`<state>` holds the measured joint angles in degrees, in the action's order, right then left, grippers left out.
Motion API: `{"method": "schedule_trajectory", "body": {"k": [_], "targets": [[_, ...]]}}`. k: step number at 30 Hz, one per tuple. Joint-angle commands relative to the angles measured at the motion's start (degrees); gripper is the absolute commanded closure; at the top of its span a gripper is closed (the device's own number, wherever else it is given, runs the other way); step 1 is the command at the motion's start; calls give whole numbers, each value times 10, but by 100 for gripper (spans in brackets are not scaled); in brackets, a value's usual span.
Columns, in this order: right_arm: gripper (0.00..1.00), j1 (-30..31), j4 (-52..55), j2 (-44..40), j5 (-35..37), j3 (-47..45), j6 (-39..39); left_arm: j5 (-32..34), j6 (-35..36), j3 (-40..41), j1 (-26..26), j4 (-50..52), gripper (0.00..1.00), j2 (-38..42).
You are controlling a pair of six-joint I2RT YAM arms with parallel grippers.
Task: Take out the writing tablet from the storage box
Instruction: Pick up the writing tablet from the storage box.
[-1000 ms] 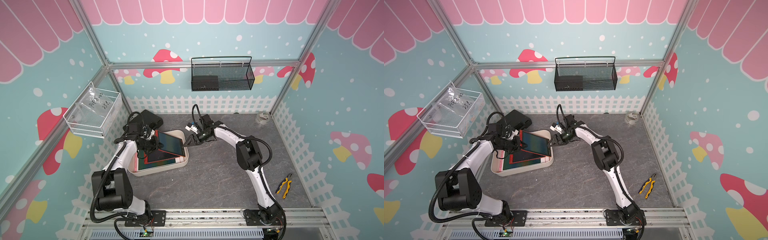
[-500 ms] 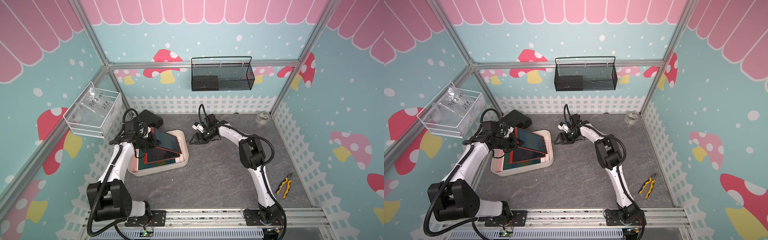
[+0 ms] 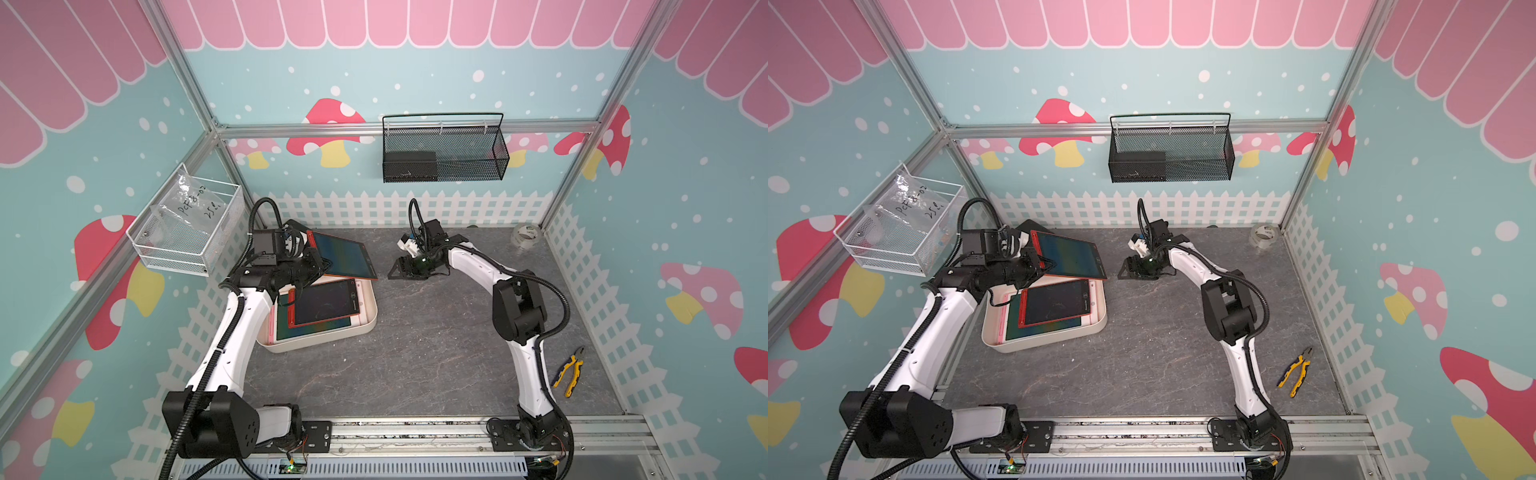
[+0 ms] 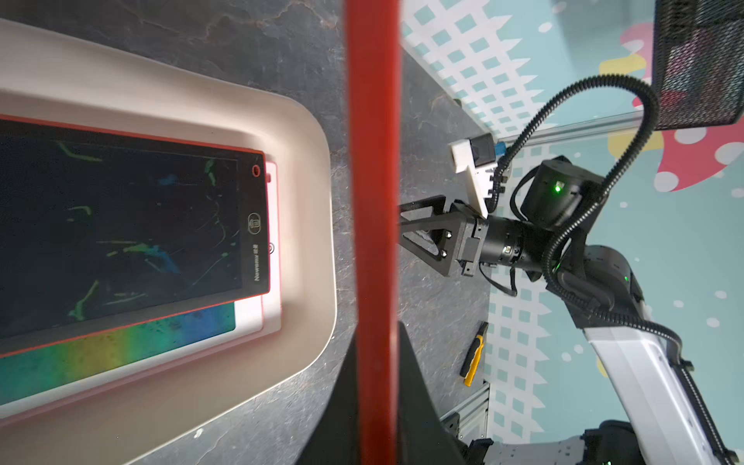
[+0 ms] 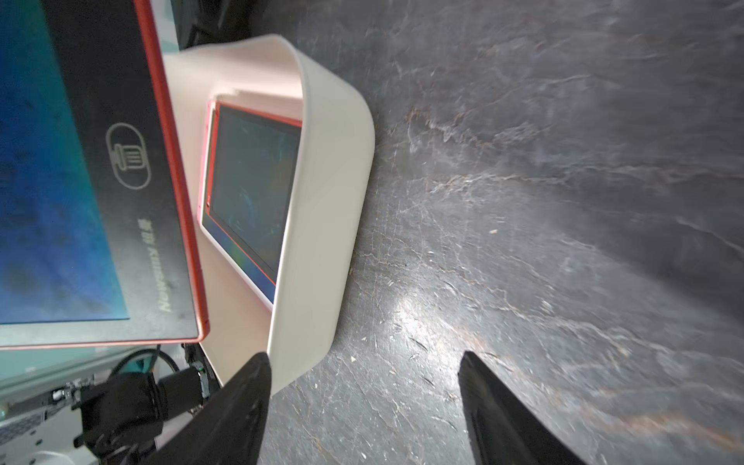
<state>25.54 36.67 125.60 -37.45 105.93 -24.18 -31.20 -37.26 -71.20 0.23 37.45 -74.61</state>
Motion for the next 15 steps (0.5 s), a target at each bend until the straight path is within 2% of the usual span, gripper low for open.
{"method": "schedule_trajectory", "body": {"k": [1, 6, 9, 15], "targets": [[24, -26, -23, -65, 9, -67, -48, 40, -60, 6, -16, -62, 100, 23], [24, -43, -96, -134, -57, -151, -122, 81, -163, 70, -39, -166, 99, 53], [26, -42, -164, -176, -79, -204, -186, 139, -224, 112, -90, -237, 97, 55], [35, -42, -365, -233, -92, -316, -360, 243, -274, 114, -196, -310, 99, 2]]}}
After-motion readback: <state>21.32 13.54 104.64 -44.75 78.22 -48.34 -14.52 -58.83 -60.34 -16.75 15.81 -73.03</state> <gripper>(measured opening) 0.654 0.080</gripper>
